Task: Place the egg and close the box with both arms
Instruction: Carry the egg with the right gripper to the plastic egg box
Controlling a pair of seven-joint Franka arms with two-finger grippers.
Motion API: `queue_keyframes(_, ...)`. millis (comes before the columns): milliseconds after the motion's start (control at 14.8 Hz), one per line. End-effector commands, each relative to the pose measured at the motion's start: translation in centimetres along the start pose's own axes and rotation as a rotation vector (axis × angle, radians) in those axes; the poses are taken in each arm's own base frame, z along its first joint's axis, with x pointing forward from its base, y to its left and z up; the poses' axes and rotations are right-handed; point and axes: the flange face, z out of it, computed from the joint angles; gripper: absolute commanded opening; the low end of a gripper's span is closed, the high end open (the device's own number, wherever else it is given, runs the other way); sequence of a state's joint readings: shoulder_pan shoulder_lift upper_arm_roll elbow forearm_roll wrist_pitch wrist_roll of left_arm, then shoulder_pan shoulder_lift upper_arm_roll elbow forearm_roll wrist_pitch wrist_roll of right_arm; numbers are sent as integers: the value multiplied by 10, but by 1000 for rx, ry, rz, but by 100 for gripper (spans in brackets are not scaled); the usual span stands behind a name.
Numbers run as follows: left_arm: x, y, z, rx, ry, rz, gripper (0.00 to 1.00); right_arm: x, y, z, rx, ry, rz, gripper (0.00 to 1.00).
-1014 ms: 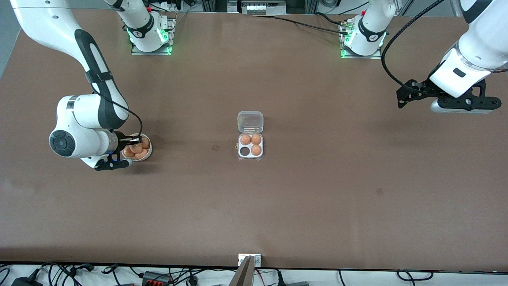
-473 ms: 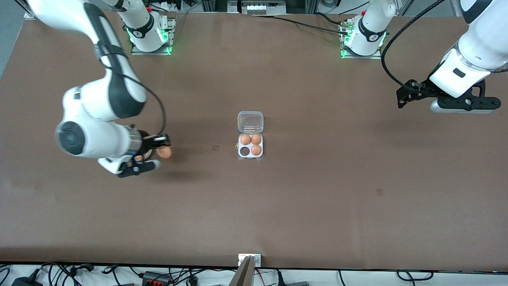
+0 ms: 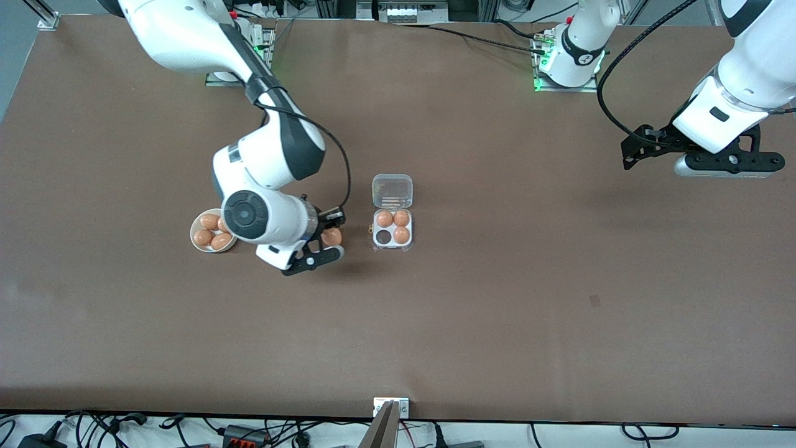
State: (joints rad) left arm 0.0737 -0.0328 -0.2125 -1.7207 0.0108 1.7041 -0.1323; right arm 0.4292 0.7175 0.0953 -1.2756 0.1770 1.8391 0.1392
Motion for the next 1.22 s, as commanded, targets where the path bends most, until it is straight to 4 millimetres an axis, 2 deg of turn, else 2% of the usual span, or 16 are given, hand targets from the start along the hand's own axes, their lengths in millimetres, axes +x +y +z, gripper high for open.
queue_keyframes(0, 2, 1, -5, -15, -7, 3, 100, 5, -36, 16, 6, 22, 23, 0)
queue_keyframes(68, 2, 1, -3, -14, -10, 3, 100, 3, -51, 23, 2, 27, 27, 0)
queue_keyframes(405, 2, 1, -3, -15, -10, 3, 100, 3, -75, 67, -3, 13, 77, 0)
queue_keyframes(541, 2, 1, -3, -15, -13, 1, 100, 1, -85, 76, -8, 5, 85, 0)
queue_keyframes(946, 2, 0, -2, -14, -19, 0, 100, 7, -84, 93, 0, 24, 92, 0)
queue_keyframes(1149, 2, 0, -2, -14, -21, 0, 100, 6, -90, 101, -1, 26, 86, 0)
